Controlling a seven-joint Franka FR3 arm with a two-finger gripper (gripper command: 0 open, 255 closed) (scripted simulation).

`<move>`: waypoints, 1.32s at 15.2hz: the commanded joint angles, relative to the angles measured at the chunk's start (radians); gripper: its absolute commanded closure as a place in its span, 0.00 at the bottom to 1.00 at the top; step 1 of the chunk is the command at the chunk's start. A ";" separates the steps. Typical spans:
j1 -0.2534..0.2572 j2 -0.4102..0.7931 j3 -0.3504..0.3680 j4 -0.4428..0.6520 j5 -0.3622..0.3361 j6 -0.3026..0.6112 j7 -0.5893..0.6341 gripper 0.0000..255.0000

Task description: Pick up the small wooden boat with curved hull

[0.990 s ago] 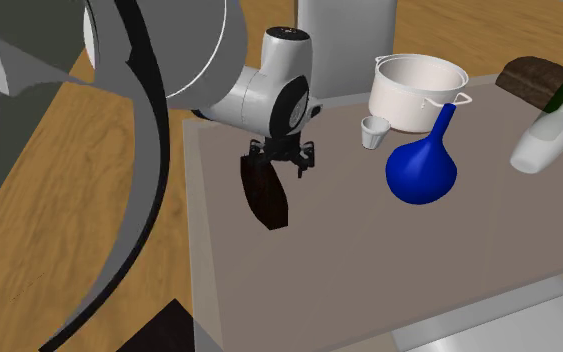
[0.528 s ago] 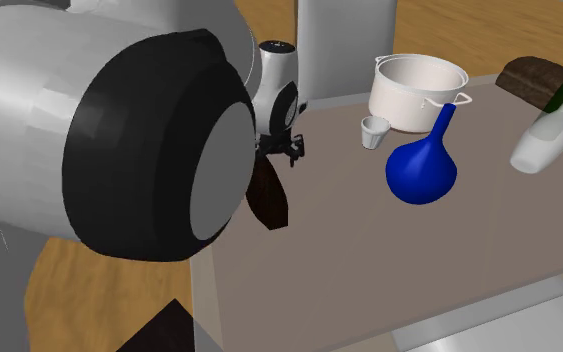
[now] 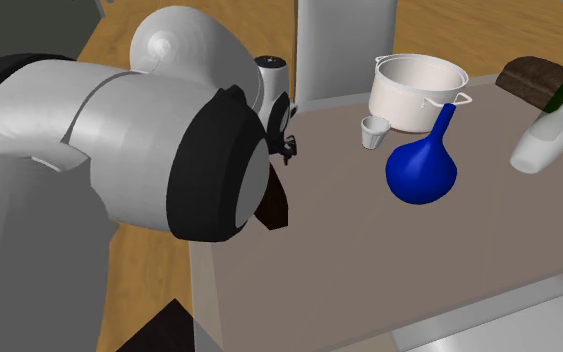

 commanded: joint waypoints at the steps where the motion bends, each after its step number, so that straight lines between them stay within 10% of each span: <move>1: 0.003 0.020 -0.002 0.004 -0.003 0.016 0.000 0.00; 5: 0.005 0.043 -0.005 0.007 -0.005 0.037 0.001 0.00; 6: 0.001 0.033 -0.004 -0.007 -0.004 0.040 -0.001 1.00; 20: 0.001 -0.002 0.000 0.002 0.000 -0.004 0.000 1.00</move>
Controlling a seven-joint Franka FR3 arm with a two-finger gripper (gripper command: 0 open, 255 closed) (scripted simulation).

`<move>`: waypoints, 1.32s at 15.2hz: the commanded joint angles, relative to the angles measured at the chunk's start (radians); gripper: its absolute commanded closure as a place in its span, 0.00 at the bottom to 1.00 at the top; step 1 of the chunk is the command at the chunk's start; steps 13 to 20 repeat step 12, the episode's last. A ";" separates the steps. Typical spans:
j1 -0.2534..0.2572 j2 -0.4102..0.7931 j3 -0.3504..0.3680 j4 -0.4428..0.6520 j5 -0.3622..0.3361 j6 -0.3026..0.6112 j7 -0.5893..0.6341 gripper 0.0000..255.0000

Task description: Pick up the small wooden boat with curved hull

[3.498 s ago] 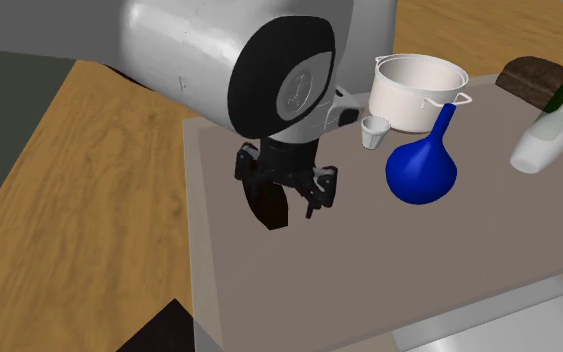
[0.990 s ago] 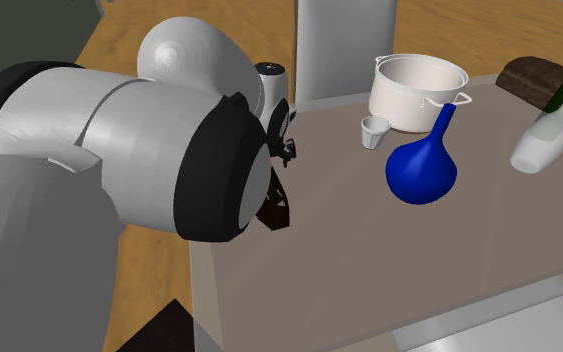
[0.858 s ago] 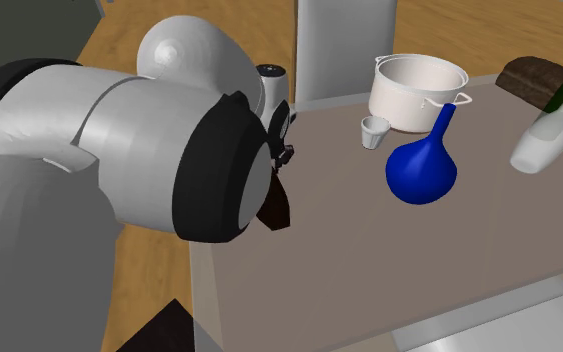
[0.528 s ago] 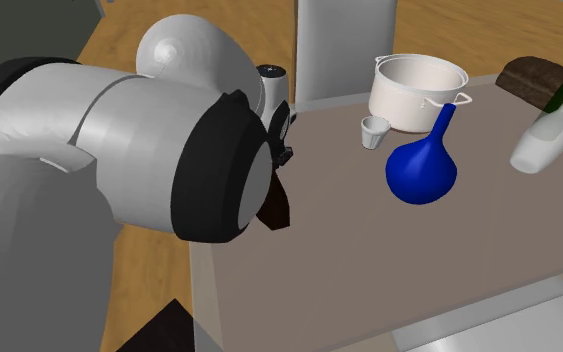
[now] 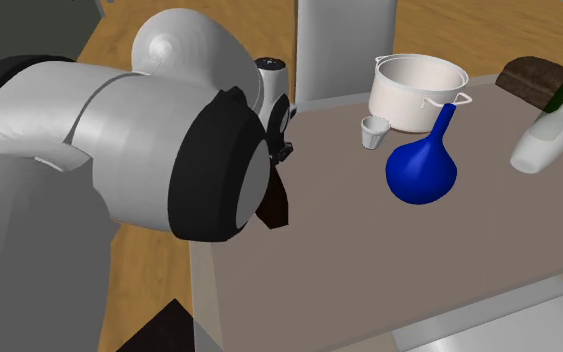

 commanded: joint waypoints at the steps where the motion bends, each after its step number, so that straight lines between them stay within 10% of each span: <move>1: -0.001 -0.015 0.002 0.004 0.002 -0.018 0.000 1.00; 20: -0.007 -0.087 0.011 0.015 0.012 -0.100 -0.001 1.00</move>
